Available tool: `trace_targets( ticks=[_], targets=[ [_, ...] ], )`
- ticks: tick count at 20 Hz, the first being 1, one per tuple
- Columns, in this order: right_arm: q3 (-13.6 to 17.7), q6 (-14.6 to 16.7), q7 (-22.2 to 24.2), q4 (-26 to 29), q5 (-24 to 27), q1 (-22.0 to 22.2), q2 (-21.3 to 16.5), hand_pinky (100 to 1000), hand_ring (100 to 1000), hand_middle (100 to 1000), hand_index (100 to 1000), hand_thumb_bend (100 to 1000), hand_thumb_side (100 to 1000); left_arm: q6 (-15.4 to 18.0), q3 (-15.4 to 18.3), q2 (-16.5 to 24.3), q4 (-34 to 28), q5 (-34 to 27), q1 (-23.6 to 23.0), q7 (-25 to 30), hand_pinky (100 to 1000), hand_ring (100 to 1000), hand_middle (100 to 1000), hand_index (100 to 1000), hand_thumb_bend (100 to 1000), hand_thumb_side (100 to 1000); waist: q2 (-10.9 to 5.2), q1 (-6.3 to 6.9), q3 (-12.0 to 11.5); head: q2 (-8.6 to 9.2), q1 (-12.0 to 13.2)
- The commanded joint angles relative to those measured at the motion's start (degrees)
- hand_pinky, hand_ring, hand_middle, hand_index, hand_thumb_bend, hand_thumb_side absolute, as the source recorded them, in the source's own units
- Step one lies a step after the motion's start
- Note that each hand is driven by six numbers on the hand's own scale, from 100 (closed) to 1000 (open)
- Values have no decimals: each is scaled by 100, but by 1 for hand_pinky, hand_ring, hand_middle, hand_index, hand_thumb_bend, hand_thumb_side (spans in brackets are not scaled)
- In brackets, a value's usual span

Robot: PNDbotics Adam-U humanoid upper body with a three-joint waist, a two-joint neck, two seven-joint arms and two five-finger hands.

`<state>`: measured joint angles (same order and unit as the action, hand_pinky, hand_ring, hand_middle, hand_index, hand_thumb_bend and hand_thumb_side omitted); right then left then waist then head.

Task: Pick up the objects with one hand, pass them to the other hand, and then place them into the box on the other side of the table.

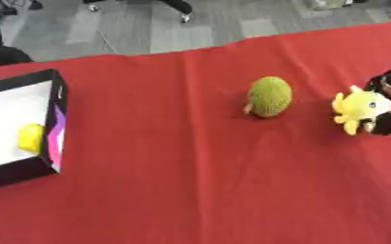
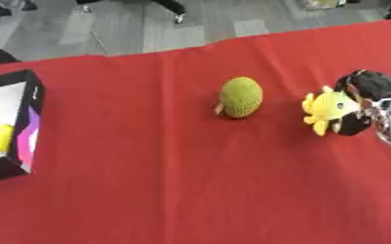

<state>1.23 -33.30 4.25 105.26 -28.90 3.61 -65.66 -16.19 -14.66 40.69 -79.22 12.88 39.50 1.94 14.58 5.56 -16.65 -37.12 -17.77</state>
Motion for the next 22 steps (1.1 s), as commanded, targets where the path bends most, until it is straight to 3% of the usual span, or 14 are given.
trace_targets(
  ticks=[1, 5, 11, 17, 22],
  targets=[
    [20, -70, -557, 111, 100, 6, -100, 909, 673, 399, 507, 319, 100, -7, 67, 136, -39, 1, 83, -15, 829, 715, 655, 767, 100, 507, -14, 32, -19, 13, 23],
    [-28, -106, -1057, 146, 195, 71, -70, 894, 657, 383, 485, 329, 100, -6, 72, 139, -51, -10, 81, -29, 829, 714, 653, 766, 100, 509, -25, 17, -36, 13, 30],
    [3, -62, -1147, 369, 559, 124, -135, 876, 656, 395, 498, 326, 100, -13, 78, 196, -33, -16, 10, -40, 829, 713, 651, 765, 100, 514, -119, -27, 15, -110, 144],
    [95, -167, -1213, 871, 1054, -5, -265, 784, 650, 398, 499, 291, 100, -1, 84, 278, -22, -20, -100, -35, 828, 709, 648, 764, 100, 520, -334, -98, 149, -334, 273],
    [51, 38, -1433, 931, 1627, -253, -359, 750, 643, 396, 498, 290, 100, 3, 83, 302, -18, -27, -165, -24, 829, 706, 646, 763, 100, 530, -539, -165, 251, -658, 370]
  ],
)
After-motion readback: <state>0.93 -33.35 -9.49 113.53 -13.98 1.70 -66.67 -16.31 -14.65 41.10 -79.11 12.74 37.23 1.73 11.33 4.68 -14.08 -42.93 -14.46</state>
